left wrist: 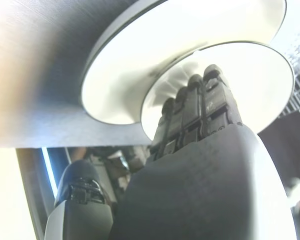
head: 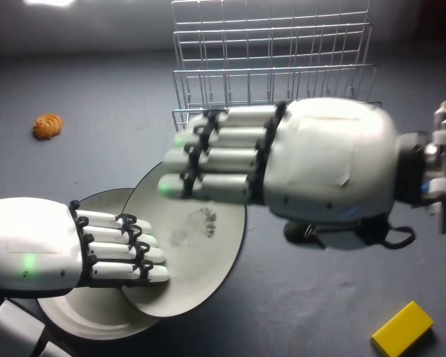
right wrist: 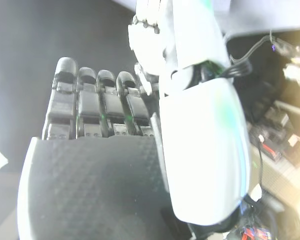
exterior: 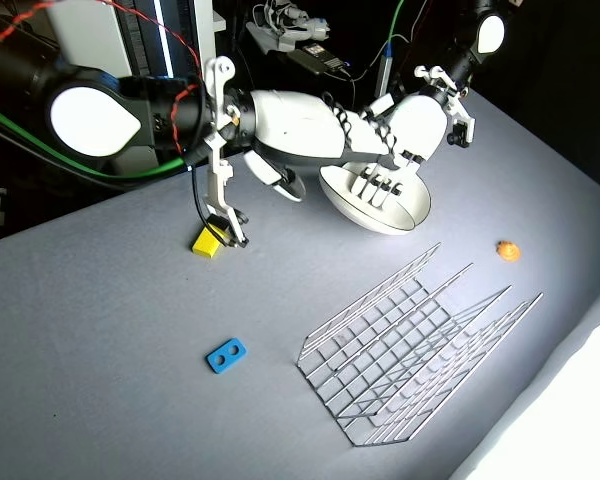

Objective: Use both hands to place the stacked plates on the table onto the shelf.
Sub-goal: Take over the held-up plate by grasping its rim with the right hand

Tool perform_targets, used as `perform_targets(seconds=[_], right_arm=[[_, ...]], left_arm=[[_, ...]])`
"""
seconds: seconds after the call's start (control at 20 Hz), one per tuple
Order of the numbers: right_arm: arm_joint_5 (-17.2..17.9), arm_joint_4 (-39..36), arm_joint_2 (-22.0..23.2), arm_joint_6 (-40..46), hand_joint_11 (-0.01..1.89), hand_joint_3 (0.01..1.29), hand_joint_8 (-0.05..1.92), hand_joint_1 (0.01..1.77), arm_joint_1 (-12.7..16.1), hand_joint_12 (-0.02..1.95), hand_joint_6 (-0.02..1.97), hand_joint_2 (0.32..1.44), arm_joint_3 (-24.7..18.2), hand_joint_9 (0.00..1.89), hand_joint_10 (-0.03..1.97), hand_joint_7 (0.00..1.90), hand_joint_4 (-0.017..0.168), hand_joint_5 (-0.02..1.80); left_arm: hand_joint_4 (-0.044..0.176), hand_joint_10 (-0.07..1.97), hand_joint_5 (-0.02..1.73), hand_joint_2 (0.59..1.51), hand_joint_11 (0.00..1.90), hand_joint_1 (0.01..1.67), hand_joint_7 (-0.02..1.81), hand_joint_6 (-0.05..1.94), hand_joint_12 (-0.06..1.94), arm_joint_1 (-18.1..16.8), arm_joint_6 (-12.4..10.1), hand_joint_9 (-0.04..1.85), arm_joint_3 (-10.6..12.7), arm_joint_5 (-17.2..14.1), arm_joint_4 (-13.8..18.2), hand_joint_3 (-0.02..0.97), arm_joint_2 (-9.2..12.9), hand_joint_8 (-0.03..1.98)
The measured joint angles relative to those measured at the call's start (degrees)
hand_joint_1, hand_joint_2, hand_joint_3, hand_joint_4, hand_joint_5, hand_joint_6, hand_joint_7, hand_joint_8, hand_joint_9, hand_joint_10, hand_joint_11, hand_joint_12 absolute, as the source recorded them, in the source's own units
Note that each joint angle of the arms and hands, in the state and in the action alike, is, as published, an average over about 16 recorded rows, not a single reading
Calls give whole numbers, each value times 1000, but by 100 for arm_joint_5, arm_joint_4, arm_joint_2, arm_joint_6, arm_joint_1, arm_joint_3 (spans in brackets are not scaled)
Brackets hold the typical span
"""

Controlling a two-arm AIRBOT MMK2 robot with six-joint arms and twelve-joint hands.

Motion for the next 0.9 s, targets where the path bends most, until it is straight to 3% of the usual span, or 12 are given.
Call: perform_targets(seconds=[0.6, 0.9], right_arm=[[-654, 574, -1003, -915, 14, 16, 14, 1266, 69, 308, 22, 1013, 578, 27, 6, 26, -3, 39], [-706, 657, -1209, -1251, 50, 16, 13, 1185, 58, 571, 23, 1041, 743, 205, 6, 215, -3, 208]], left_arm=[[-2, -6, 79, 1109, 16, 23, 3, -1, -12, 11, 3, 14, -35, 45, -92, 17, -25, -7], [-2, -12, 79, 1112, 16, 23, 2, -2, -12, 51, 3, 11, -15, 20, -126, 17, -31, -9]])
